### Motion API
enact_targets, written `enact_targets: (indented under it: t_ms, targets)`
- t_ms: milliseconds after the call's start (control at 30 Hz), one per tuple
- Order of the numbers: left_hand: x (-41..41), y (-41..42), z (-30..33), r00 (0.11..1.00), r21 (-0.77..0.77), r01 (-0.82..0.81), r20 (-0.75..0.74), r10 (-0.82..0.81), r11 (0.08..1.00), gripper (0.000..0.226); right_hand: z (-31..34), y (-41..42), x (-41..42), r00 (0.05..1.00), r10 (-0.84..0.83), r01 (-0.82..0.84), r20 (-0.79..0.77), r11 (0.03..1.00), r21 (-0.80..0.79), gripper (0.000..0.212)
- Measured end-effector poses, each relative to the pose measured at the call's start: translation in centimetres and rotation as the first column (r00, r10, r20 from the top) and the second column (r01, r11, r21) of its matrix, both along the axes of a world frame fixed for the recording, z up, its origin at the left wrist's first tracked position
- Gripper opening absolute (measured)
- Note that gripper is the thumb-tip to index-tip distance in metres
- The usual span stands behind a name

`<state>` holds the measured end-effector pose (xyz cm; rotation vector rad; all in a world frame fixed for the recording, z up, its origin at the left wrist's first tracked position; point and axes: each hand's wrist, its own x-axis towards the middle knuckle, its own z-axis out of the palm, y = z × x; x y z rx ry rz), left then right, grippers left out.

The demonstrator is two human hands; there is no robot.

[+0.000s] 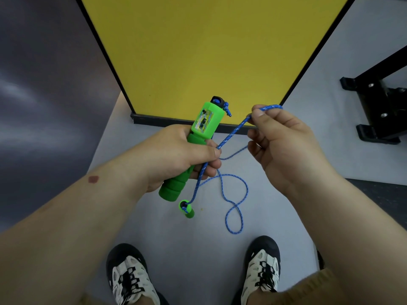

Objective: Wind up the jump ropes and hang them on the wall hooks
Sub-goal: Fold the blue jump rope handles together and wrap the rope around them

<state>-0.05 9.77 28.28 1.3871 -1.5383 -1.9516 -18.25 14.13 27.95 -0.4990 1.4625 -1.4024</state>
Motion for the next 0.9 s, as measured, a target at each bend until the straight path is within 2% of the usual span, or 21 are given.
enact_targets:
  t_ms: [100,200,267,367,533,667,767,900]
  targets:
    - [0.1,0.0,0.0,1.0,-0.002,0.002,-0.001,-0.002,1.0,0.008,-0.1,0.1,0.1,0.996,0.079,-0.08,0.037,0.996,0.033,0.004]
    - [0.1,-0.2,0.0,1.0,-0.005,-0.001,-0.002,0.001,1.0,0.007,-0.2,0.5,0.9,0.957,0.284,-0.289,0.064,0.954,0.086,0.004]
    - [0.1,-0.2,0.0,1.0,-0.003,0.003,-0.001,-0.003,1.0,0.008,-0.3,0.7,1.3,0.928,0.371,-0.372,0.036,0.923,0.096,0.006]
    - [0.1,-0.2,0.1,1.0,0.008,-0.003,-0.004,0.003,1.0,0.009,-0.2,0.6,1.2,0.945,0.326,-0.324,-0.014,0.943,0.082,0.011]
    - [0.2,-0.2,0.2,1.0,0.017,0.007,-0.01,-0.007,1.0,0.008,-0.2,0.2,0.3,0.992,0.124,-0.125,0.017,0.992,0.034,0.006]
    - [0.2,-0.2,0.1,1.0,0.008,0.01,-0.001,-0.01,1.0,0.009,-0.1,0.0,-0.2,0.998,0.062,-0.062,0.016,0.998,0.032,0.005]
    - [0.1,-0.2,0.0,1.0,0.0,0.006,-0.002,-0.006,1.0,0.01,-0.1,0.1,-0.2,0.992,0.12,-0.123,0.05,0.991,0.055,0.005]
    - [0.2,-0.2,-0.1,1.0,0.0,-0.003,-0.004,0.003,1.0,0.011,-0.1,0.5,0.6,0.935,0.349,-0.354,0.069,0.93,0.094,0.003]
